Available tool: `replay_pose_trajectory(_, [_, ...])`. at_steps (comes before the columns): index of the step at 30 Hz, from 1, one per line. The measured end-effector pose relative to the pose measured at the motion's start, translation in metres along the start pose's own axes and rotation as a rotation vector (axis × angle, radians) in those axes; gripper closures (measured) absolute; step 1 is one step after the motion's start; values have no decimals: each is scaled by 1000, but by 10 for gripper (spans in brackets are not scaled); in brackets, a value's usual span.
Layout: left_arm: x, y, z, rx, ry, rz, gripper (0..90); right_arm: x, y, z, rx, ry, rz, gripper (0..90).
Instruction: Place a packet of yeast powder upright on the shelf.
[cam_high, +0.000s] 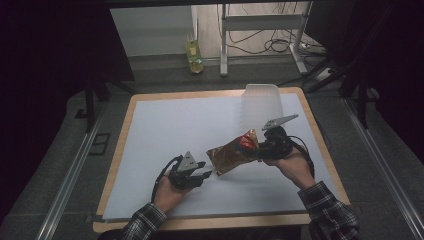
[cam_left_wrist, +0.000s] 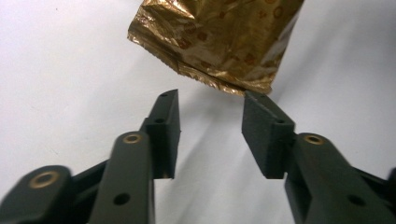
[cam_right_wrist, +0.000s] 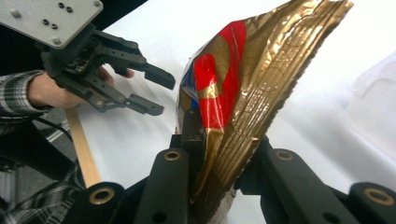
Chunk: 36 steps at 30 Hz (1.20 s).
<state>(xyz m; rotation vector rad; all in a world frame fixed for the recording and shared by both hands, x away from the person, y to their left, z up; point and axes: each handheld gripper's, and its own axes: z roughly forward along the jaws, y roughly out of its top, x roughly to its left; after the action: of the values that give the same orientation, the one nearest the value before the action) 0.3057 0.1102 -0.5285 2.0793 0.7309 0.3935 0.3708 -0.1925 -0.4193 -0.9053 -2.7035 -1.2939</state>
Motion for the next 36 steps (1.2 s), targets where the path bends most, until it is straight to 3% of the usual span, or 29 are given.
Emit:
replay_pose_trajectory(8, [-1, 0, -2, -12, 10, 16, 449, -3, 7, -11, -8, -32, -26, 769])
replay_pose_trajectory(18, [1, 0, -6, -25, 2, -4, 316, -8, 17, -25, 3, -65, -45, 768])
replay_pose_trajectory(26, [1, 0, -6, -20, 6, -4, 273, -11, 25, -36, 0, -83, -79, 768])
replay_pose_trajectory(31, [0, 0, -3, -1, 9, -7, 223, -15, 32, -43, -5, -82, -97, 768])
replay_pose_trajectory(36, [-2, 0, 0, 19, 20, 7, 192, -19, 39, -48, 24, -55, -125, 767])
